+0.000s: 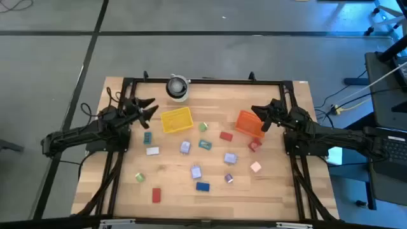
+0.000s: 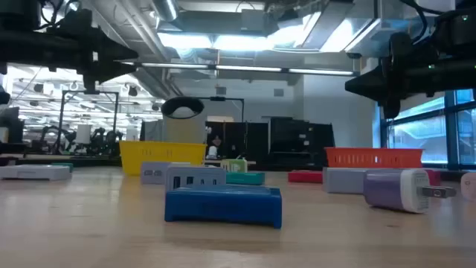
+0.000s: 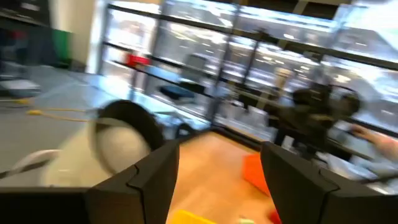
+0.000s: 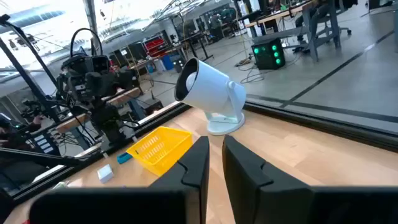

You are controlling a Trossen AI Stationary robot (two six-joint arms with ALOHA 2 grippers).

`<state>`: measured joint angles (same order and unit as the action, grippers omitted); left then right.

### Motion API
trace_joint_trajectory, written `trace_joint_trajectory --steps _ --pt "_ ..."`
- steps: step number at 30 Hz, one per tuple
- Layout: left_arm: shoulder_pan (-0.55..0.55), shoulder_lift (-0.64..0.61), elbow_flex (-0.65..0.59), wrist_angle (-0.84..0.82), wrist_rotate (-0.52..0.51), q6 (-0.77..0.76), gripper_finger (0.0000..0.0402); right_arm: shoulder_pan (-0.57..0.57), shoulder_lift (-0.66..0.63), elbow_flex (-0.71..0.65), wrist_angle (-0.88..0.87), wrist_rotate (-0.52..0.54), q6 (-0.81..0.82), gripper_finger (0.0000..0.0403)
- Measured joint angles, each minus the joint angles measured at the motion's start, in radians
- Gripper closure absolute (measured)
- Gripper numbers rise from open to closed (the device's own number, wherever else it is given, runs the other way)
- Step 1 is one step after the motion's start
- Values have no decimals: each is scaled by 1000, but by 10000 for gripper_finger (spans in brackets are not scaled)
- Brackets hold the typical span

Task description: Pick & Place Office items

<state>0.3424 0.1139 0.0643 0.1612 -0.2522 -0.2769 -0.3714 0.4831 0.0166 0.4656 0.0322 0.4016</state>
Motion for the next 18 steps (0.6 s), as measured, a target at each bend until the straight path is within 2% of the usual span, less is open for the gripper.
trace_joint_trajectory --steps 4,6,9,13,18 --pt "0 0 0 0 -155 -19 180 0 0 0 0 2 17 355" --pt "0 0 0 -8 -195 -59 180 0 0 0 4 19 9 355" --pt "0 0 0 -46 -189 -80 180 0 0 0 5 46 16 355" --pt "0 0 0 -128 -148 -143 180 0 0 0 5 30 24 355" --pt "0 0 0 -182 -162 -153 180 0 0 0 -25 36 -66 355"
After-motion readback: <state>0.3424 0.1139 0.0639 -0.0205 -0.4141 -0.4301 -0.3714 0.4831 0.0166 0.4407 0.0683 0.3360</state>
